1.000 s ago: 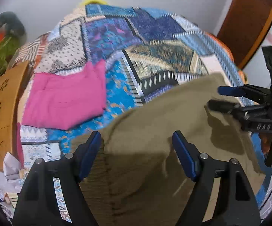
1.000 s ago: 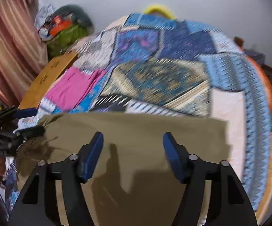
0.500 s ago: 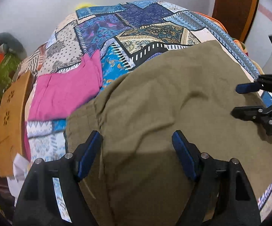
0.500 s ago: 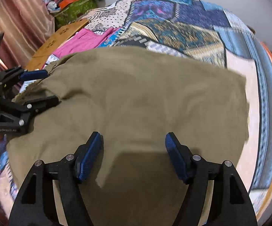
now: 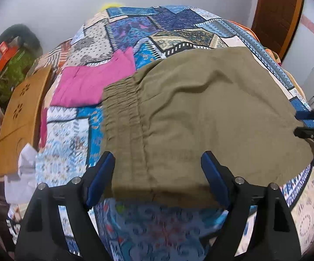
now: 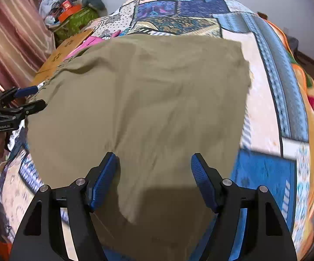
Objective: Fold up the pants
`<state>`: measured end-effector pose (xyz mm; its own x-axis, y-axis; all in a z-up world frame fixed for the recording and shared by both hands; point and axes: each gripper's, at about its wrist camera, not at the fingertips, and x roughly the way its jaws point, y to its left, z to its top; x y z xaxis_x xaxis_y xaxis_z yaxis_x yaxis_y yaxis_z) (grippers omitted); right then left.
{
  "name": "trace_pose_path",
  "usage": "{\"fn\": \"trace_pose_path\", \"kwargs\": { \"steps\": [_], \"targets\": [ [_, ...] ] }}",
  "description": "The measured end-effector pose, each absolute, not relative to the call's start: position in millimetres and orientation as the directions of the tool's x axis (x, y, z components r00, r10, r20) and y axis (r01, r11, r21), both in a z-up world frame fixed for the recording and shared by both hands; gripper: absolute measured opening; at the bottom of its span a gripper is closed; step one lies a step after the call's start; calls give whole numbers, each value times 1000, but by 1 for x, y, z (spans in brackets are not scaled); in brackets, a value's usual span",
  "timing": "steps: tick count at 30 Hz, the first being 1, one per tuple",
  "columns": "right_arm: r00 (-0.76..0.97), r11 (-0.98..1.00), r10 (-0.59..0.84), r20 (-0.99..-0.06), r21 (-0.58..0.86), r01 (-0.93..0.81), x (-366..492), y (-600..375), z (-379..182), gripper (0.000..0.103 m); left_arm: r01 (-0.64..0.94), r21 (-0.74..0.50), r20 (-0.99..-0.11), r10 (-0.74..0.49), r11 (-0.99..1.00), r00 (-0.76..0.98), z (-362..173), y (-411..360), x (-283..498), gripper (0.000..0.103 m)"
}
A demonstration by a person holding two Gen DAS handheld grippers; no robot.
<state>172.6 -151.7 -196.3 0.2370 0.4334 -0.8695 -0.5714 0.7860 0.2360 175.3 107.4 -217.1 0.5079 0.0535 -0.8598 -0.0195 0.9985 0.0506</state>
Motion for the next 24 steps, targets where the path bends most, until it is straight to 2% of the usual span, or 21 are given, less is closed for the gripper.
{"fn": "trace_pose_path", "kwargs": {
  "steps": [8,11,17,24],
  "targets": [
    [249,813,438,-864,262,-520,151,-176,-192,69,-103,35,-859,82,994,505,-205,130,141,83],
    [276,819,400,-874,205,-536,148,-171,-183,69,-150,-11,-858,67,989,510,-197,144,130,83],
    [340,788,430,-836,165,-593,149,-141,-158,69,-220,-265,-851,-120,939,511,-195,165,120,83],
    [355,751,517,-779,214,-625,157,-88,-153,69,-212,-442,-825,-303,871,477,-210,157,124,83]
  ]
}}
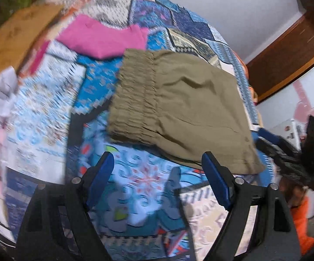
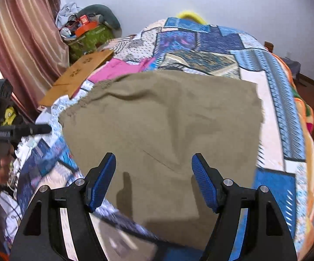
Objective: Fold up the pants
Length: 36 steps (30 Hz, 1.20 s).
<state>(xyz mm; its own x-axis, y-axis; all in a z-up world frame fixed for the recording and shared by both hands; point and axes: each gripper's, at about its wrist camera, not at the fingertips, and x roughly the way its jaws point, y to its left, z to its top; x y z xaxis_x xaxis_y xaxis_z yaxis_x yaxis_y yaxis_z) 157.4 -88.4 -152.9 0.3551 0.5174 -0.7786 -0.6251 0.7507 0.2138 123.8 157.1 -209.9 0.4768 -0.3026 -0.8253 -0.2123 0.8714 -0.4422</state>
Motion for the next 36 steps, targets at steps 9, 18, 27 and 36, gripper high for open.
{"fn": "trace_pose_path", "kwargs": {
  "steps": [9,18,27,36],
  "targets": [
    [315,752,483,-817,202,-628,158,-60,-192,69,-211,-551,-795,-431,807,426,-235,149,144,83],
    [296,722,490,-820,192,-665,151,-63,-193,70,-269,-537,-796,-375,799,474,-246,161,175,82],
    [280,711,505,-816,209,-671,151,-63,-195,70,-372,-553,-791,-331,746,514,-254,185,189,62],
    [283,716,517,-808,227,-660,151,-69,-193,70,-283,-310,-831,-113,908,545,-216,153,180,33]
  ]
}}
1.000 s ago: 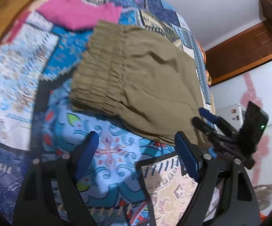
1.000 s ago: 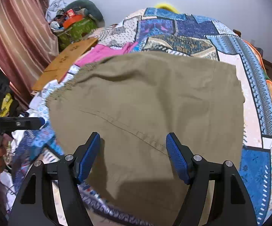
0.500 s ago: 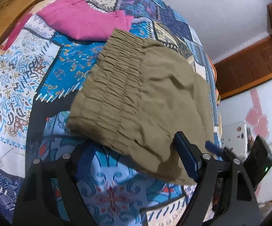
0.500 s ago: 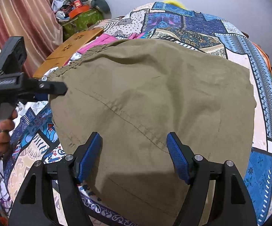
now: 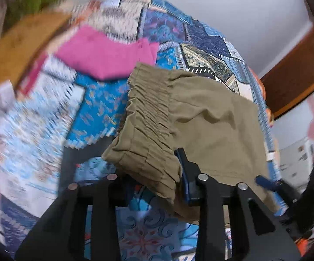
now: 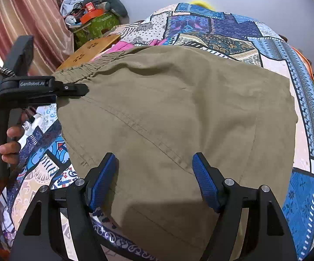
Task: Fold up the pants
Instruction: 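Lift the waistband corner with the left gripper toward the right gripper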
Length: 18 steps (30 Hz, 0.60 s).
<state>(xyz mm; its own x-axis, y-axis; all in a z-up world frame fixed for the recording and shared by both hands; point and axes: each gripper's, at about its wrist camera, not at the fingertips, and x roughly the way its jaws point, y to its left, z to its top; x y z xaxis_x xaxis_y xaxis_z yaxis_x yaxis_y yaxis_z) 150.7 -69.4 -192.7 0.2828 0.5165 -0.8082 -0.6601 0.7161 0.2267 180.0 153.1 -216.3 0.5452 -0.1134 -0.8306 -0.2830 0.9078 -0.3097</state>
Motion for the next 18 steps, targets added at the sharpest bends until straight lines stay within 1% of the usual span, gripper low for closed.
{"fn": "trace_pose_path", "kwargs": {
  "steps": [5,8,11,12,15,18],
  "targets": [
    [279,709,524,-805,230,-667,142,-77,-189,69,-248,-47,-829,101,968,550,-198,134,148,33],
    [278,704,528,-802,231,-671,134,-83,-188,69,-272,29,-819,179,962,545,-192,138,130,33],
    [287,705,534,-795,231,-670,127,-93,-185,69,-315,151,-782,308,937,542,-185,143,108,33],
    [295,717,519,-803,220,-661,125,-96,-184,69,-320,174,-772,331,931,542,-182,145,104,33],
    [296,724,531,-794,244,-645,121,-110,-185,69,-304,177,-766,325,936,554,-174,144,98,33],
    [302,742,534,-790,267,-615,118,-120,-184,69,-279,229,-707,356,933,611,-155,124,100,31]
  ]
}}
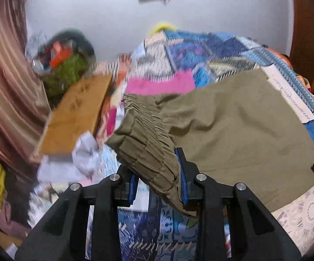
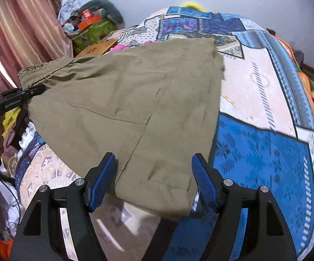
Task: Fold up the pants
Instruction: 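Lift the waistband corner with the left gripper toward the right gripper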
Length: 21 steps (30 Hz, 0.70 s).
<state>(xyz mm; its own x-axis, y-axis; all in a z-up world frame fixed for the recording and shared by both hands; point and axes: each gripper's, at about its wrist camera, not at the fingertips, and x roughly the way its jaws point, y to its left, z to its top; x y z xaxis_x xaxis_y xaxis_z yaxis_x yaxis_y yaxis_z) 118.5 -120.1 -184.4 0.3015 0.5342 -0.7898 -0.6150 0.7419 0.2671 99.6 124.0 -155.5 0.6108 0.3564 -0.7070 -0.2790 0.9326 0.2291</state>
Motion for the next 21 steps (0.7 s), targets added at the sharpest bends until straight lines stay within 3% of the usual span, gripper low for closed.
{"fn": "trace_pose_path", "kwargs": {
  "steps": [4,9,15,21],
  "targets": [
    [310,754,537,-785,281,-594,114,-123,-188,69,-199,227,-630,300,953,716,-117,90,110,30],
    [304,757,550,-778,310,-575,116,-125,-187,69,-59,179,-606,158,982,779,-89,46,131,29],
    [358,782,554,-752,322,-533,112,-145,-175,69,108,56,-653,-46,993,756,-81,0,160,28],
    [395,828,490,-777,272,-491,110,-169,-182,69,169,-48,-717,-152,984,680,-102,-27,184,28]
  ]
}}
